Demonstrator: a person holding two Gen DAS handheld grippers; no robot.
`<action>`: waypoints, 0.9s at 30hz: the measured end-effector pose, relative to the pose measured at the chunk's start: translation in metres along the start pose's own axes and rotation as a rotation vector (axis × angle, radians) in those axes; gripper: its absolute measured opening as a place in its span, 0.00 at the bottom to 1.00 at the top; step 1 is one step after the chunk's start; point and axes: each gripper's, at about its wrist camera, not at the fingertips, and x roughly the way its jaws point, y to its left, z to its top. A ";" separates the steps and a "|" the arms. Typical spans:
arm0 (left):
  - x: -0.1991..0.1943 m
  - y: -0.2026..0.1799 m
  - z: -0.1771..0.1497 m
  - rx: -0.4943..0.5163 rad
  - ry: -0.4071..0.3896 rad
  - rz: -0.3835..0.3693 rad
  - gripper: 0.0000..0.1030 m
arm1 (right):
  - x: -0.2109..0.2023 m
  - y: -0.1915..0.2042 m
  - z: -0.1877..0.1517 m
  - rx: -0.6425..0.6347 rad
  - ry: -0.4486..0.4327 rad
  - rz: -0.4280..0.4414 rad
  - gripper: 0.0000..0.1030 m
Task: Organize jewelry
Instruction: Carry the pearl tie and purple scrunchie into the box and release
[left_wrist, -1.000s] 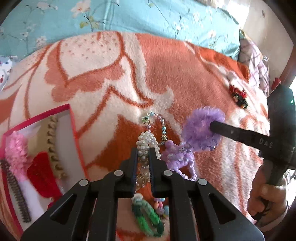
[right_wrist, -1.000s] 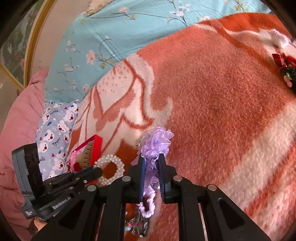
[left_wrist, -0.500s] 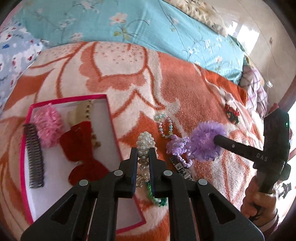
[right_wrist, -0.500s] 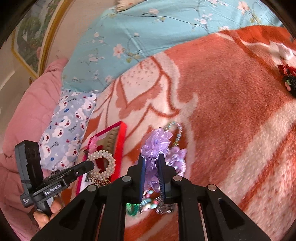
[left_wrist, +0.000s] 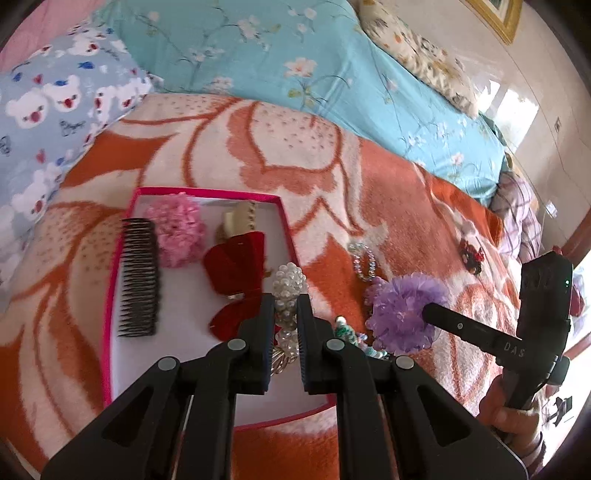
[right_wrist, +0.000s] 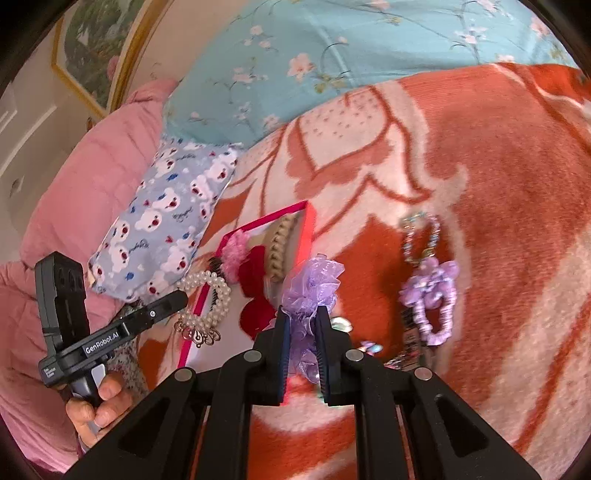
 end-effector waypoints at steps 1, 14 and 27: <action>-0.003 0.005 -0.001 -0.011 -0.004 0.003 0.09 | 0.002 0.004 -0.001 -0.005 0.005 0.007 0.12; -0.014 0.056 -0.019 -0.103 -0.007 0.047 0.09 | 0.042 0.048 -0.019 -0.081 0.087 0.049 0.12; 0.001 0.091 -0.023 -0.187 0.013 0.046 0.09 | 0.079 0.066 -0.023 -0.104 0.135 0.053 0.12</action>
